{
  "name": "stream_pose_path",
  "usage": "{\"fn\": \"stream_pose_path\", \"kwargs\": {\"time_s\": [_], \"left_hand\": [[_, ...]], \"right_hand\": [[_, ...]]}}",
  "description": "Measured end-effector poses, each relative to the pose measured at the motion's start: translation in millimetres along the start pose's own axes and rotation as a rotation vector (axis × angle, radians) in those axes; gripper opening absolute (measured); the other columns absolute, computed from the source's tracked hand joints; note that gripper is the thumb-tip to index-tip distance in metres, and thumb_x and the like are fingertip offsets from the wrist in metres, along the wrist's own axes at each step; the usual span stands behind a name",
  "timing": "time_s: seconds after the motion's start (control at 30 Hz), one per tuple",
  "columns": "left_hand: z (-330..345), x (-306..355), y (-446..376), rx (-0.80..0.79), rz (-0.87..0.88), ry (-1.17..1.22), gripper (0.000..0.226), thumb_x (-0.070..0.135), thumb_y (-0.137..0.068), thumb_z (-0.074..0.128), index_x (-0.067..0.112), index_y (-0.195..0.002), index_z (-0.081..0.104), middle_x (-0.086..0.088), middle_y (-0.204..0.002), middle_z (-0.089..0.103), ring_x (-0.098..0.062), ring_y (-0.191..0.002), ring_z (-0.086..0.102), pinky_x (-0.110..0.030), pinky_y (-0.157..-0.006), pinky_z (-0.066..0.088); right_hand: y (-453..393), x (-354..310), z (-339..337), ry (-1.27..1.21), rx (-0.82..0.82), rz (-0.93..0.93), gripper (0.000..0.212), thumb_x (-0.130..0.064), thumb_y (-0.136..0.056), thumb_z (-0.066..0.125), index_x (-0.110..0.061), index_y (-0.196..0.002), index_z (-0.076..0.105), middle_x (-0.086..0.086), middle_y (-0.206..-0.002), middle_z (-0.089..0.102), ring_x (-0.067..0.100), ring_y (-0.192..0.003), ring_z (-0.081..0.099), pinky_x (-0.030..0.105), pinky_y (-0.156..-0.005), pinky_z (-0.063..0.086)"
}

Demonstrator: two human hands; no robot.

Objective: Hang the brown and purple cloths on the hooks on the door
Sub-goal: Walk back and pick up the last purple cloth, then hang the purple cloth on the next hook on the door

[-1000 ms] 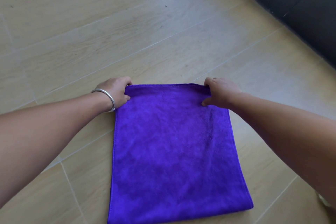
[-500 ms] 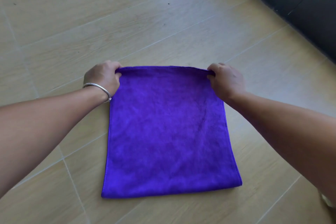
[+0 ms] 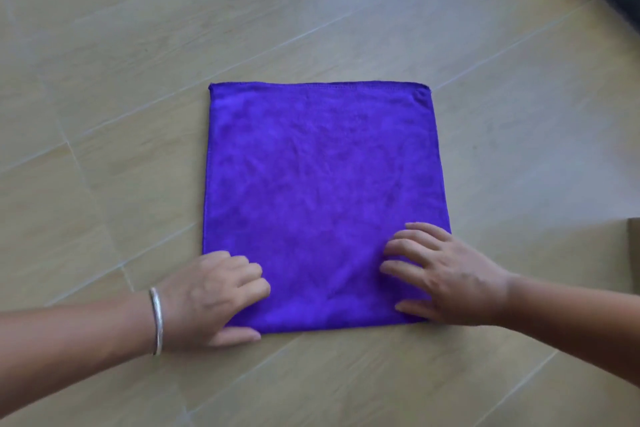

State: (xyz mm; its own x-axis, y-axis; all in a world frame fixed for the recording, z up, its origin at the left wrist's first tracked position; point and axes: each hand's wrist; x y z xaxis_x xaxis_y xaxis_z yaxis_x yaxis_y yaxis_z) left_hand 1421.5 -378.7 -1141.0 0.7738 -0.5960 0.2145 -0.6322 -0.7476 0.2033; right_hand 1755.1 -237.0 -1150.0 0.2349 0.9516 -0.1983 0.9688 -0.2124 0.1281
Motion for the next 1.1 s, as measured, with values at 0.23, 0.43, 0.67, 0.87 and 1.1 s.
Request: {"fn": "stream_pose_path", "kwargs": {"time_s": [0.23, 0.43, 0.67, 0.87, 1.1], "left_hand": [[17, -1, 17, 0.042, 0.057, -0.070, 0.029, 0.049, -0.077, 0.066, 0.021, -0.071, 0.060, 0.004, -0.068, 0.051, -0.019, -0.056, 0.048, -0.026, -0.050, 0.044], [23, 4, 28, 0.192, 0.051, -0.093, 0.022, 0.024, -0.088, 0.051, 0.018, -0.068, 0.056, 0.000, -0.068, 0.052, -0.024, -0.056, 0.050, -0.030, -0.054, 0.047], [-16, 28, 47, 0.176, -0.318, 0.012, 0.030, 0.025, -0.086, 0.045, 0.012, -0.070, 0.067, -0.006, -0.071, 0.065, -0.026, -0.059, 0.063, -0.033, -0.052, 0.050], [-124, 31, 79, 0.227, -0.502, 0.061, 0.038, 0.032, -0.086, 0.041, 0.010, -0.079, 0.070, -0.009, -0.071, 0.067, -0.030, -0.055, 0.063, -0.035, -0.047, 0.047], [-312, 16, 115, 0.346, -0.623, 0.004, 0.042, 0.034, -0.090, 0.036, 0.013, -0.084, 0.072, -0.008, -0.072, 0.066, -0.031, -0.058, 0.064, -0.033, -0.047, 0.045]], "right_hand": [[38, 6, 7, -0.008, -0.100, -0.155, 0.035, -0.049, -0.093, 0.050, -0.018, -0.097, 0.065, -0.002, -0.084, 0.058, 0.022, -0.071, 0.054, 0.032, -0.066, 0.050], [34, -2, 3, 0.049, -0.047, -0.125, 0.020, -0.025, -0.091, 0.055, -0.017, -0.072, 0.059, 0.000, -0.071, 0.054, 0.024, -0.061, 0.051, 0.033, -0.055, 0.045], [38, -37, -46, 0.005, 0.038, 0.342, 0.010, -0.007, -0.077, 0.072, -0.012, -0.072, 0.066, 0.005, -0.062, 0.059, 0.028, -0.053, 0.058, 0.030, -0.046, 0.041], [15, -48, -159, -0.016, 0.140, 0.469, 0.015, -0.017, -0.086, 0.068, -0.008, -0.075, 0.064, 0.010, -0.063, 0.058, 0.033, -0.056, 0.057, 0.034, -0.045, 0.043], [-19, -58, -351, -0.006, 0.167, 0.470, 0.008, -0.010, -0.089, 0.064, -0.006, -0.084, 0.068, 0.014, -0.074, 0.063, 0.035, -0.066, 0.060, 0.036, -0.054, 0.046]]}}
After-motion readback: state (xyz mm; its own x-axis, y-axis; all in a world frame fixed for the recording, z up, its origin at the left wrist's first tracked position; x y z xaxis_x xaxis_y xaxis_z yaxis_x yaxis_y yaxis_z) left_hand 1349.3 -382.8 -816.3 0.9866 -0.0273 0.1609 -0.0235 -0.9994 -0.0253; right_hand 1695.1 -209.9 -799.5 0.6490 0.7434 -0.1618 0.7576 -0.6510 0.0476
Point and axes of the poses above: each hand's wrist, its own y-axis away from the middle knuckle, its own z-axis out of the palm, x = y × z
